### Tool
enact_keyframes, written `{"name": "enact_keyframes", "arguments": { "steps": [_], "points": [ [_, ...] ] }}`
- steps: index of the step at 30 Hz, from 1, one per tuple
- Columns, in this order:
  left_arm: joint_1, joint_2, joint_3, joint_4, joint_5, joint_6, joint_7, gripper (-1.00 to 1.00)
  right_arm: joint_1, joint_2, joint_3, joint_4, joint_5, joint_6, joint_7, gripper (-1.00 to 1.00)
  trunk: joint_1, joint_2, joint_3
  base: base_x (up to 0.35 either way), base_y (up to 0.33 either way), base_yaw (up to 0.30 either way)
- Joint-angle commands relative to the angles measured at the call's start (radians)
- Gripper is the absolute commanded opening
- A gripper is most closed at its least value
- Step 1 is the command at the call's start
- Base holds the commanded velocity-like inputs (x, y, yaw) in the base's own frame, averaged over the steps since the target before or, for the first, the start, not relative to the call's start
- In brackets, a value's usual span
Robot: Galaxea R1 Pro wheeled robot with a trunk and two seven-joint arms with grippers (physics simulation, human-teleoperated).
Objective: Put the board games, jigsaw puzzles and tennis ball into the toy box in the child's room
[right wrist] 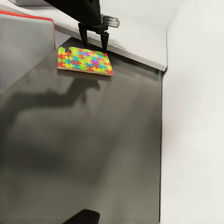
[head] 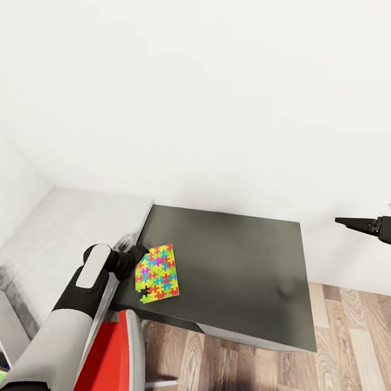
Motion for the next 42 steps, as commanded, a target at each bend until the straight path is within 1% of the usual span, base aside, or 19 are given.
{"name": "enact_keyframes", "arguments": {
  "steps": [1, 10, 25, 31, 42],
  "points": [
    [-0.001, 0.001, -0.004, -0.001, 0.009, -0.001, 0.009, 1.00, -0.001, 0.000, -0.001, 0.000, 0.007, 0.004, 0.008, 1.00, 0.001, -0.002, -0.003, 0.000, 0.000, 0.000],
    [-0.001, 0.001, -0.003, -0.001, 0.009, 0.000, 0.008, 1.00, -0.001, 0.000, -0.001, 0.000, 0.008, 0.004, 0.008, 1.00, 0.001, -0.002, -0.015, 0.000, 0.000, 0.000],
    [-0.001, 0.000, -0.002, 0.012, 0.010, 0.000, 0.003, 1.00, -0.001, 0.000, -0.002, 0.000, 0.007, 0.004, 0.008, 1.00, 0.001, -0.002, -0.017, 0.000, 0.000, -0.006],
    [-0.001, -0.002, -0.002, 0.018, 0.010, 0.000, 0.001, 1.00, -0.001, 0.000, -0.003, 0.000, 0.007, 0.004, 0.008, 1.00, 0.001, -0.002, -0.017, 0.000, 0.000, -0.170],
    [-0.001, -0.002, -0.002, 0.020, 0.012, 0.001, 0.000, 1.00, -0.001, 0.000, -0.003, 0.000, 0.007, 0.004, 0.008, 1.00, 0.001, -0.002, -0.017, 0.000, 0.000, -0.245]
  ]
}}
